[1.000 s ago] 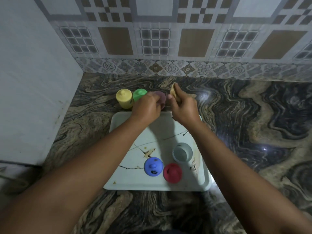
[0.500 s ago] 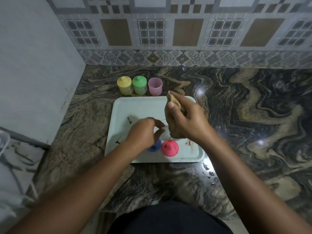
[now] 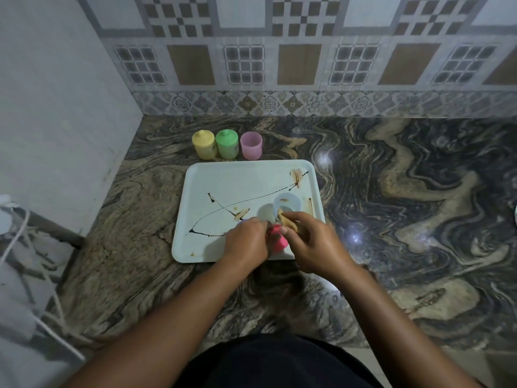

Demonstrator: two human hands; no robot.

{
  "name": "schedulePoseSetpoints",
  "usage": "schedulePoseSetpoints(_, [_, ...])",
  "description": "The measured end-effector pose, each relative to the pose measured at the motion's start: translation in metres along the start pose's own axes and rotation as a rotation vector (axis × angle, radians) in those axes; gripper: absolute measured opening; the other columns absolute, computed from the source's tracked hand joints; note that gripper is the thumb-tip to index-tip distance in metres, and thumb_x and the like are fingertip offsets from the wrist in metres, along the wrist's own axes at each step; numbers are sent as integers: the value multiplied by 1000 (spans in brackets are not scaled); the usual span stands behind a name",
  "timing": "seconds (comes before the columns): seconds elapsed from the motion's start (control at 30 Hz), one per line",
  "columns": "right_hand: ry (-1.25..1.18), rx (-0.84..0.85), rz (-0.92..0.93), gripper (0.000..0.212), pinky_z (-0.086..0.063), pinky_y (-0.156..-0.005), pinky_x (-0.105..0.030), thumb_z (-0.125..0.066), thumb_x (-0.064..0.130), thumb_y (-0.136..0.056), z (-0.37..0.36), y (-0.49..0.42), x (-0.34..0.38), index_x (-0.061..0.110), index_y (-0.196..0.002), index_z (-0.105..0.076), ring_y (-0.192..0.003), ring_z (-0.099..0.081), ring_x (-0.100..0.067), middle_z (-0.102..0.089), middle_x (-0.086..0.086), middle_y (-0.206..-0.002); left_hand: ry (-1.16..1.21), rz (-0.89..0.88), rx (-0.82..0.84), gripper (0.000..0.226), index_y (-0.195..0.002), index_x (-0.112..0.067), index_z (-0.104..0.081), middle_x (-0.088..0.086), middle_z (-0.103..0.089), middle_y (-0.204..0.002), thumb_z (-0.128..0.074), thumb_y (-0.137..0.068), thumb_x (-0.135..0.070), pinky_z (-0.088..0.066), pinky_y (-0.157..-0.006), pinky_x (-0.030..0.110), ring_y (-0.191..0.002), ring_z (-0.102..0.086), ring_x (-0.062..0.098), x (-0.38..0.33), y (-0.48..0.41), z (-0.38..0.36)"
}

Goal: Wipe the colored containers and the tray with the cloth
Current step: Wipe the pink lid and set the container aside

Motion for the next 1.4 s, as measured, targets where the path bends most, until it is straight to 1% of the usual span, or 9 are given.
schedulePoseSetpoints(0.13, [13,-11,7,41,-40,-74,3,-65,45,-94,2,0,-5,27,-131,-63,-103,-65,-2,-73,8,-114,16,-26,-26,37,-105,-27,-67,-2,-64,-102,-51,-87,-55,-52,-73,35,-94,-62,24,-6,3,2])
schedulePoseSetpoints(0.47, [-179,-66,-18,36,-48,-73,-12,-66,42,-93,15,21,-6,29,-127,-66,-90,-64,13,-70,24,-95,151,12,-236,22,-102,-30,-72,-7,-64,-98,-70,-82,-38,-52,-72,32,-100,-58,23,2,15,12])
schedulePoseSetpoints(0.57, [-355,-151,-26,41,-55,-82,-25,-65,44,-93,15,30,1,32,-132,-63,-98,-67,3,-73,16,-108,389,7,-394,17,-94,-24,-76,-7,-64,-101,-72,-84,-37,-56,-77,29,-93,-63,13,10,28,31])
schedulePoseSetpoints(0.7, [-556,-161,-7,37,-54,-67,-29,-65,27,-97,10,26,26,29,-133,-63,-74,-64,-7,-75,-3,-89,735,53,-405,13,-97,-20,-78,-8,-71,-104,-77,-84,-22,-61,-72,26,-87,-71,7,3,38,60])
schedulePoseSetpoints(0.93, [-706,-214,61,35,-50,-62,-8,-62,9,-97,22,14,53,22,-128,-63,-90,-72,-3,-71,21,-103,1333,313,-363,45,-116,-21,-69,-1,-75,-108,-81,-77,-4,-59,-71,32,-88,-76,19,5,44,81])
schedulePoseSetpoints(1.07, [-757,-214,76,40,-47,-61,-18,-62,12,-97,22,8,62,27,-134,-61,-69,-51,-6,-64,7,-85,1722,436,-224,66,-132,-9,-58,11,-71,-119,-79,-69,-14,-60,-78,30,-102,-73,22,1,39,80])
schedulePoseSetpoints(1.23, [-436,-216,241,41,-49,-89,-18,-66,23,-95,28,9,70,23,-136,-62,-99,-63,8,-64,28,-106,1993,356,34,43,-125,-3,-62,15,-72,-117,-65,-83,-11,-59,-84,28,-103,-72,21,-12,36,81])
schedulePoseSetpoints(1.3, [-327,-247,316,40,-50,-104,-26,-67,20,-94,29,9,74,16,-134,-64,-131,-53,-1,-63,17,-129,2018,329,73,35,-118,-2,-64,15,-73,-112,-62,-84,-9,-60,-83,28,-100,-73,21,-15,36,84])
schedulePoseSetpoints(1.4, [-268,-255,372,37,-48,-108,-31,-67,19,-95,24,8,74,13,-132,-65,-141,-42,-4,-64,0,-134,1958,287,83,29,-113,-5,-66,14,-73,-112,-62,-85,-12,-59,-80,28,-100,-72,20,-17,37,88])
Point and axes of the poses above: each hand's wrist, its own y-axis away from the middle knuckle, its own z-axis out of the back of the hand, x = y × z, the point moved 5 cm from there along -y, towards the middle knuckle
